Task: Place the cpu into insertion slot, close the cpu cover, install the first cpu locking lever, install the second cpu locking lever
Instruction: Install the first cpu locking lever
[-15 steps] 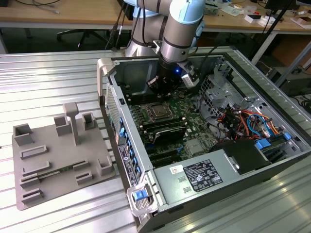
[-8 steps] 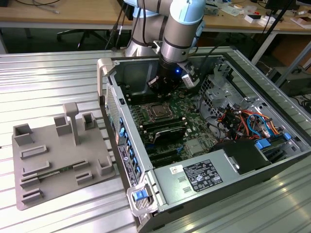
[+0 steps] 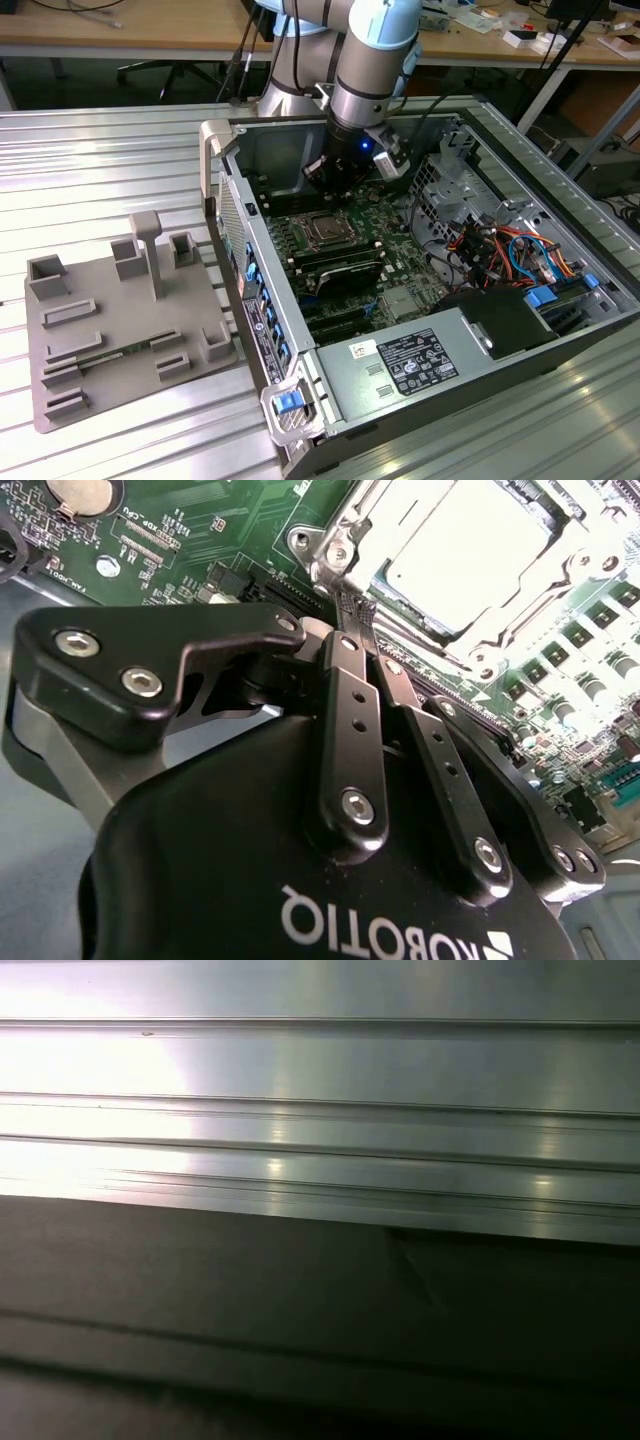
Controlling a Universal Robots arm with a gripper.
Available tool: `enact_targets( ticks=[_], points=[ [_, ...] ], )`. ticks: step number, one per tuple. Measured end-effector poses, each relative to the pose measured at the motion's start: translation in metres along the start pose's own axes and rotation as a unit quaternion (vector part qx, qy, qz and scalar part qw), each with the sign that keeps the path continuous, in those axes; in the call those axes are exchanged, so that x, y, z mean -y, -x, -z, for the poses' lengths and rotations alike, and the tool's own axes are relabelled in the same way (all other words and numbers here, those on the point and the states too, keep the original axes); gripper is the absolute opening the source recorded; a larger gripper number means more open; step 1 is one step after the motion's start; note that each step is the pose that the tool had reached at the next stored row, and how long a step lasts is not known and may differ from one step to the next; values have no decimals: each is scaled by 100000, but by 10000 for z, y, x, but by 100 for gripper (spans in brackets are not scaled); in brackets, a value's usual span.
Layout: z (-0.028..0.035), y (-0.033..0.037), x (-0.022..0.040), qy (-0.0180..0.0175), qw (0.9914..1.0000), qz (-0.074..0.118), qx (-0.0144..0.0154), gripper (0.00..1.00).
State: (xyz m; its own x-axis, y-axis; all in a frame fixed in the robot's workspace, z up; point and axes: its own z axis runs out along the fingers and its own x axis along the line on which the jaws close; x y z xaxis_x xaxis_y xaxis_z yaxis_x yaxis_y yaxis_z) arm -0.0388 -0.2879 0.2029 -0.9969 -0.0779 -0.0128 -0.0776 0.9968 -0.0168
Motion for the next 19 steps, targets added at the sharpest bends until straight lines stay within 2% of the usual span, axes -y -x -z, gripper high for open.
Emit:
enact_targets(
  ticks=[6, 8, 12, 14, 19],
  points=[
    [69, 0, 17, 494, 99999, -6, 27, 11],
    [98, -1, 24, 801, 99997, -9, 52, 11],
    [157, -1, 37, 1719, 99985, -24, 125, 11],
    [183, -1, 40, 2050, 99979, -28, 146, 11],
    [271, 0, 46, 2507, 99968, -39, 187, 11]
  ],
)
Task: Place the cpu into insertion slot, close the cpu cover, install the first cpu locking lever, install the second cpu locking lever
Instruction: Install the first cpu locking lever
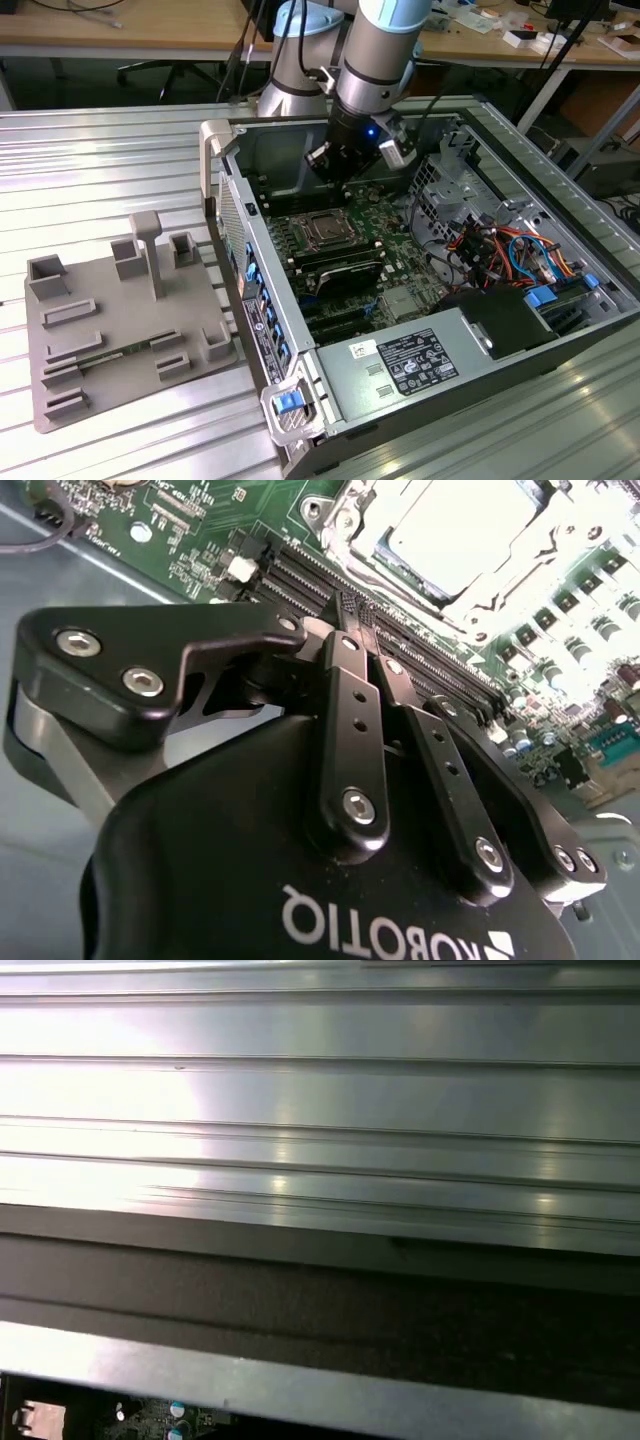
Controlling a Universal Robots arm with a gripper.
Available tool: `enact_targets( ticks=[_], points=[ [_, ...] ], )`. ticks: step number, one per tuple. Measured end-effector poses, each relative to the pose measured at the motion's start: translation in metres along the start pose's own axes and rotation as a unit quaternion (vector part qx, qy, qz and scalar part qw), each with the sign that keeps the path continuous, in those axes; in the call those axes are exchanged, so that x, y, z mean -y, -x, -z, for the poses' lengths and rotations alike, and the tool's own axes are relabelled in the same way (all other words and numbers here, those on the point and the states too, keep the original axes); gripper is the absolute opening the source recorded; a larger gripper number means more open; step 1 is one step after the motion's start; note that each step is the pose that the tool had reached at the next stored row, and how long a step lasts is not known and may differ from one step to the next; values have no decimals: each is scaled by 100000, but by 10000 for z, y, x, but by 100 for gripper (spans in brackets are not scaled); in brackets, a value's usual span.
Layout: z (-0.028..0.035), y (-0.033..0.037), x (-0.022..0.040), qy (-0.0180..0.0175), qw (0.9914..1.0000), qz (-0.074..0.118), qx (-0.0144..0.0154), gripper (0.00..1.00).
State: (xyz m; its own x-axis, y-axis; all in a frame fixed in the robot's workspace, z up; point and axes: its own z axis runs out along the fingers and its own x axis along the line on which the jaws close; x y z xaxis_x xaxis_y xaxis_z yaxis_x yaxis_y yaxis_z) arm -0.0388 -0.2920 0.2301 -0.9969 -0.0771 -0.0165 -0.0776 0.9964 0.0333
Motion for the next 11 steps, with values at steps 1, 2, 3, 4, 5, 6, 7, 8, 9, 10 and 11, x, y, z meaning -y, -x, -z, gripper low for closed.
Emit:
enact_targets(
  ticks=[1, 2, 3, 4, 5, 6, 7, 8, 9, 10, 11],
  points=[
    [18, 0, 0, 62, 100000, 2, 1, 11],
    [34, 0, 0, 115, 100000, -1, 6, 11],
    [61, 1, 0, 187, 100000, -3, 13, 11],
    [79, 1, -1, 237, 100000, 0, 18, 11],
    [109, 2, -2, 318, 99999, 0, 22, 11],
    [132, 2, -2, 404, 99999, -1, 27, 11],
    [145, 2, -2, 513, 99999, 0, 33, 11],
    [148, 2, -2, 647, 99998, -4, 53, 11],
    [148, 2, -2, 653, 99998, -7, 53, 11],
    [148, 2, -2, 655, 99998, -8, 52, 11],
    [149, 2, -2, 652, 99998, -10, 49, 11]
  ],
)
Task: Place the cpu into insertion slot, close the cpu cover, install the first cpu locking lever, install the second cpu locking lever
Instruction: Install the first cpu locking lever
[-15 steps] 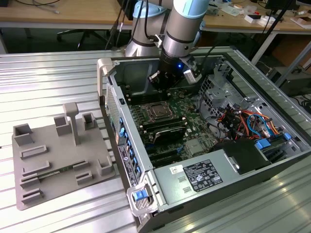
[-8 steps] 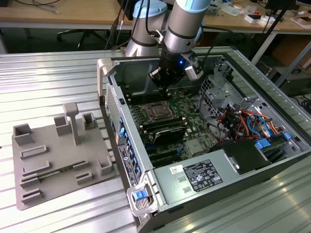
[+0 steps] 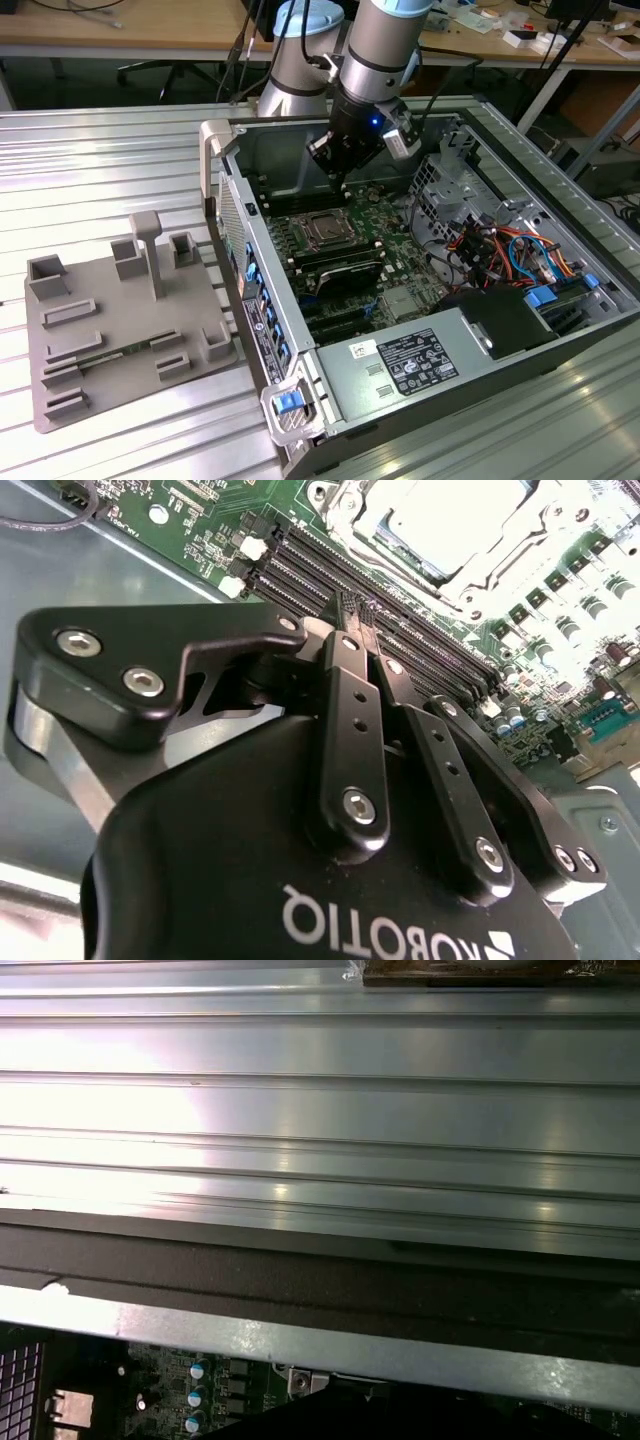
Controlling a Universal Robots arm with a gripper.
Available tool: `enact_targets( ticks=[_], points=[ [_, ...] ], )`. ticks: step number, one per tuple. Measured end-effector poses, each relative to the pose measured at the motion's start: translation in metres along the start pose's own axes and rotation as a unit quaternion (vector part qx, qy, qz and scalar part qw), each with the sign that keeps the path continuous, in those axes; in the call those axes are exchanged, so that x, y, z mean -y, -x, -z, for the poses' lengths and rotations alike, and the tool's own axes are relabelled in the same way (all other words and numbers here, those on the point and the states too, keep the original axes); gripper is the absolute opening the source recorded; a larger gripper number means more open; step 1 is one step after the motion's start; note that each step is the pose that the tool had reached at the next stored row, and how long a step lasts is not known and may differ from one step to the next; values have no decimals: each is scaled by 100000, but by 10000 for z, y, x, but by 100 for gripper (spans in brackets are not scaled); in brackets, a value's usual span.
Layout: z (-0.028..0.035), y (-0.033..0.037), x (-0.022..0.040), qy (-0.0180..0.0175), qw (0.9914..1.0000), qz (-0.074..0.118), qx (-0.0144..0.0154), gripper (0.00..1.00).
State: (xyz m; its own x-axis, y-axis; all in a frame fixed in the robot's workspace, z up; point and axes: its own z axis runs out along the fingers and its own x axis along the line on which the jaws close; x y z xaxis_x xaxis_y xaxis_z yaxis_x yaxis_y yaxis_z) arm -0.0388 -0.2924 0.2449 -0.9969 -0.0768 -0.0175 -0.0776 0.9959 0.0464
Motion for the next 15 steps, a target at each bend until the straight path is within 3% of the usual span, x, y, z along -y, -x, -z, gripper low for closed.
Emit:
enact_targets(
  ticks=[6, 15],
  points=[
    [1, -1, 19, 3, 100000, 6, -2, 11],
    [6, -10, 127, 3, 100000, 3, 0, 11]
  ],
)
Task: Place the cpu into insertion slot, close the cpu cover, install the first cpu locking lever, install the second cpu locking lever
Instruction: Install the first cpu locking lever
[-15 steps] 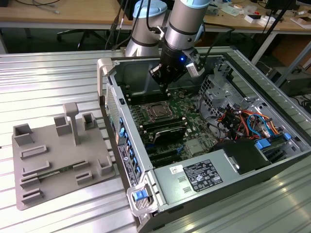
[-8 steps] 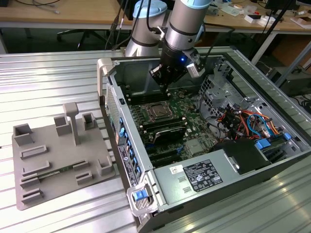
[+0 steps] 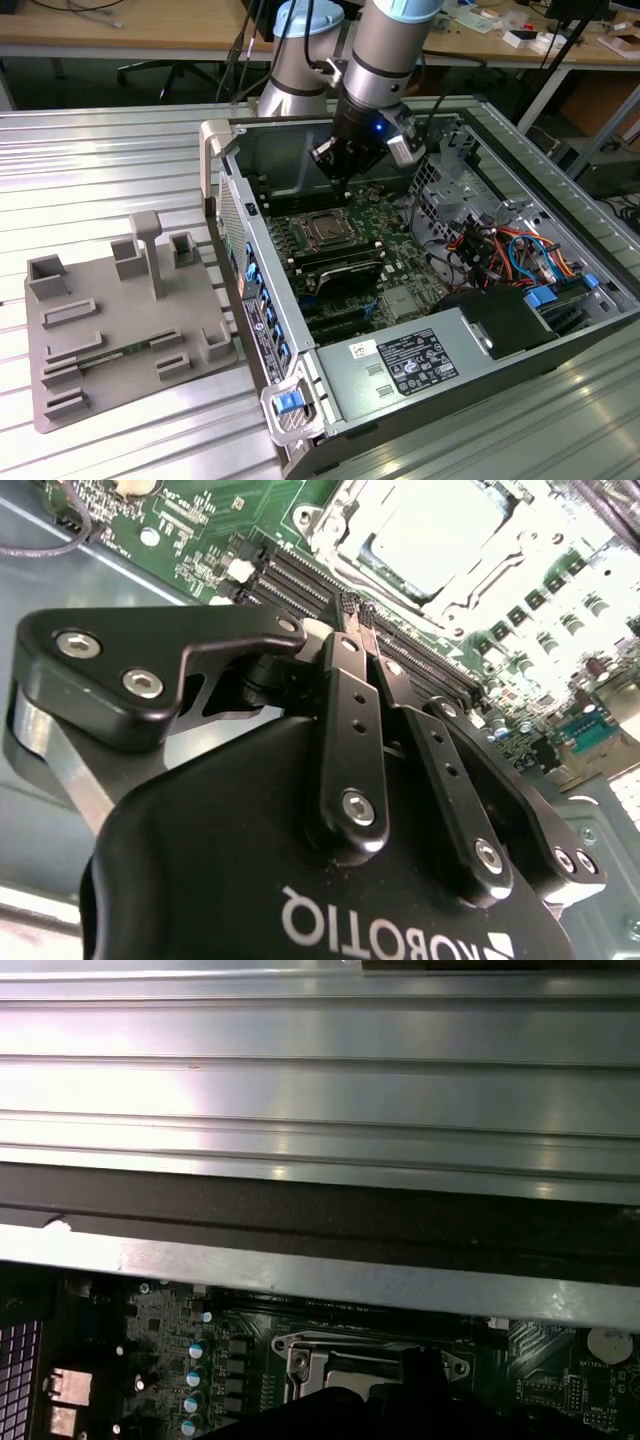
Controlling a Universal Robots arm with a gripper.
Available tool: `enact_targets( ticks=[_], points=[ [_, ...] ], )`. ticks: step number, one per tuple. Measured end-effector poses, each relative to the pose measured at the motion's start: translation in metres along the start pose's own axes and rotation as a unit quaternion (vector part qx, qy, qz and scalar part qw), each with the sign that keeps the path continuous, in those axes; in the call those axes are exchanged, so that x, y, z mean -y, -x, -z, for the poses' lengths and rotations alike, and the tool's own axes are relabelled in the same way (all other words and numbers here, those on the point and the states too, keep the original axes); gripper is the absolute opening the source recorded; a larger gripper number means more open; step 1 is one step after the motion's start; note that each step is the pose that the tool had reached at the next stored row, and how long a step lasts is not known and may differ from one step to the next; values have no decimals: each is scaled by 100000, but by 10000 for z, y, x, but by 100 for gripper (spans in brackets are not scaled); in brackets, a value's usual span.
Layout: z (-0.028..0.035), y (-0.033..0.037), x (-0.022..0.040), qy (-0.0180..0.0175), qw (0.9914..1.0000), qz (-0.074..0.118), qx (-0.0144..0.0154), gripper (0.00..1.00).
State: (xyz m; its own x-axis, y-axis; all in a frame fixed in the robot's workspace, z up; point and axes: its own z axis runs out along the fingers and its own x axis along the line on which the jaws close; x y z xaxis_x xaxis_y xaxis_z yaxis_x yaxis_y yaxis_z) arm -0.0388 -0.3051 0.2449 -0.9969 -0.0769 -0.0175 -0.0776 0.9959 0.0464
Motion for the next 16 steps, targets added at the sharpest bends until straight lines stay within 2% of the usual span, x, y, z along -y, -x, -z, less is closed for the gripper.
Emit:
enact_targets(
  ticks=[5, 16],
  points=[
    [3, -4, 52, -2, 100000, 2, -2, 11],
    [3, -7, 102, 1, 100000, 2, -3, 11]
  ],
)
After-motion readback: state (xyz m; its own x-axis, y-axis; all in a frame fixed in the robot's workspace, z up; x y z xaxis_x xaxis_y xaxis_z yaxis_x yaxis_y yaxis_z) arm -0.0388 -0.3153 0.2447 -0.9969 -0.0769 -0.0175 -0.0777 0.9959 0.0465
